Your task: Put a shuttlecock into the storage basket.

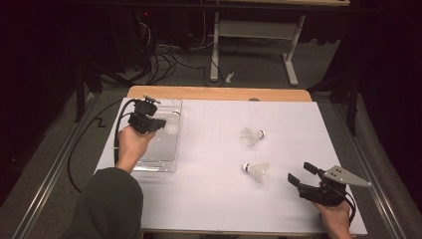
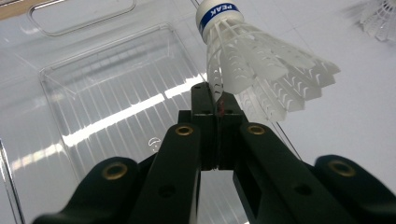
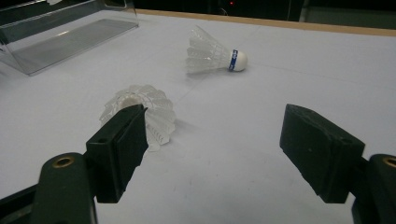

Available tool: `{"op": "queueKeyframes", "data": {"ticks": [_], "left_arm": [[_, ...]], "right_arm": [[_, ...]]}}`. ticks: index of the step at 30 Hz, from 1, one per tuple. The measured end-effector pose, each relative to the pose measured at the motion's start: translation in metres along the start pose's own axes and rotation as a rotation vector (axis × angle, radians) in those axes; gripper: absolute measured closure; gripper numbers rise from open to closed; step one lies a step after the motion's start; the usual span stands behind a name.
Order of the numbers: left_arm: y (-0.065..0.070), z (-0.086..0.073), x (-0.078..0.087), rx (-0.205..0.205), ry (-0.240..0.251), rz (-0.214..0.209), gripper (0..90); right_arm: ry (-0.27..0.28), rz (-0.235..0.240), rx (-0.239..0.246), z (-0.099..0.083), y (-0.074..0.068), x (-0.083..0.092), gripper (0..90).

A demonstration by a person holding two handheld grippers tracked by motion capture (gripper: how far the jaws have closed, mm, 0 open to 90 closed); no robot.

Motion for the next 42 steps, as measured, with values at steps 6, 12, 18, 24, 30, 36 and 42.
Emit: {"op": "queueKeyframes", "data": {"ticks": [6,12,18,24,30,36,42], "left_arm": [[-0.003,0.003,-0.003,0.021,-0.002,0.007,89.5],[-0.006,0.006,-0.006,0.036,-0.005,0.015,89.5],[-0.009,0.009,-0.012,0.048,-0.011,0.031,89.5],[-0.014,0.011,-0.02,0.071,-0.015,0.042,89.4],[-0.017,0.011,-0.025,0.09,-0.02,0.046,89.4],[-0.019,0.012,-0.027,0.097,-0.017,0.054,89.2],[-0.022,0.012,-0.03,0.107,-0.021,0.059,89.2]], "right_arm": [[0.0,0.0,-0.001,0.0,0.0,0.0,23.7],[0.0,0.001,-0.001,0.0,0.0,0.0,23.7],[0.0,0.001,-0.002,0.0,0.0,0.0,23.7],[0.001,0.004,-0.002,0.0,0.0,0.0,23.6],[0.003,0.004,-0.003,0.0,0.0,0.0,23.6],[0.003,0.004,-0.005,0.0,0.0,0.0,23.6],[0.002,0.006,-0.003,0.0,0.0,0.0,23.6]]}}
Point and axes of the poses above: each handheld gripper's, and its own axes: x roughly backward along the jaws, z roughly out of its top, y roughly to its right, the point moved 4 cm from there along -x, roughly forward along the jaws, and after that the axes turned 14 degrees about x, right-handed, at the moved point
